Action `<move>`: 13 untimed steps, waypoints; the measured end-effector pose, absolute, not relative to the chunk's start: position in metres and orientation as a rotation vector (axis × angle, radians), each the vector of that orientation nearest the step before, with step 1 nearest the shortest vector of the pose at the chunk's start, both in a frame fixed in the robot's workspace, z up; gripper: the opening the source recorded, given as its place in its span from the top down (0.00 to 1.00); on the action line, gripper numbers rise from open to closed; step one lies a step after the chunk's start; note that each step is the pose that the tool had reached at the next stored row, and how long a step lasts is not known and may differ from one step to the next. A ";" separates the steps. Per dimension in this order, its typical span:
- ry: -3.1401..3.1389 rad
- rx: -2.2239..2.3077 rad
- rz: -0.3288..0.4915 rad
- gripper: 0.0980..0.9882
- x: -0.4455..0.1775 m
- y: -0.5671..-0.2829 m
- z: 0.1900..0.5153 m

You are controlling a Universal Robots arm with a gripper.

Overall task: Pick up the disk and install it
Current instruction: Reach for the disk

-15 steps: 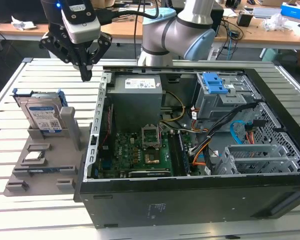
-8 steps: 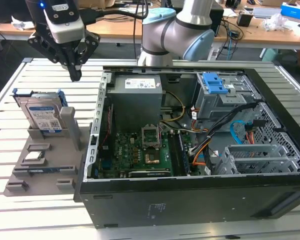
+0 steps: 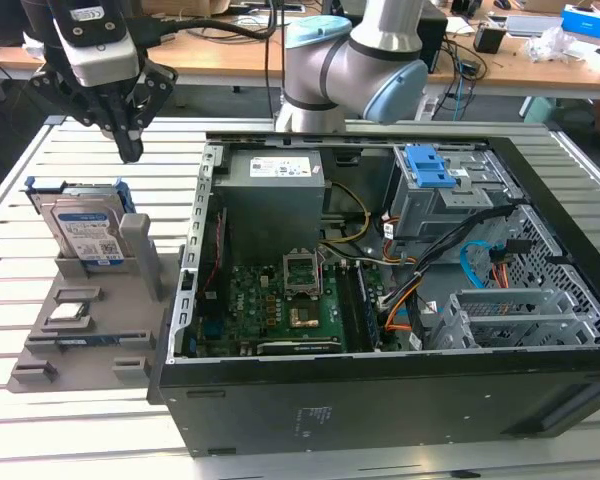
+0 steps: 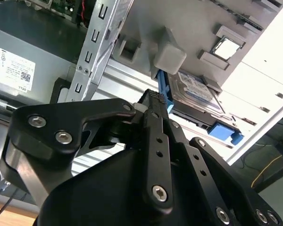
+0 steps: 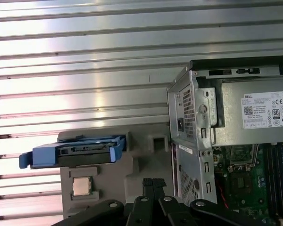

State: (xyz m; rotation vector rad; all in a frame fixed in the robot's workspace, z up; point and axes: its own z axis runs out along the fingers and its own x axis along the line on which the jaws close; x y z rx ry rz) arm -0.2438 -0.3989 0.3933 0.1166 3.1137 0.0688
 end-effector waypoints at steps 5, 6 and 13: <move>3.114 0.117 0.069 0.99 -0.257 -0.399 0.393; 3.114 0.117 0.069 0.99 -0.260 -0.399 0.393; 3.114 0.117 0.069 0.99 -0.280 -0.399 0.393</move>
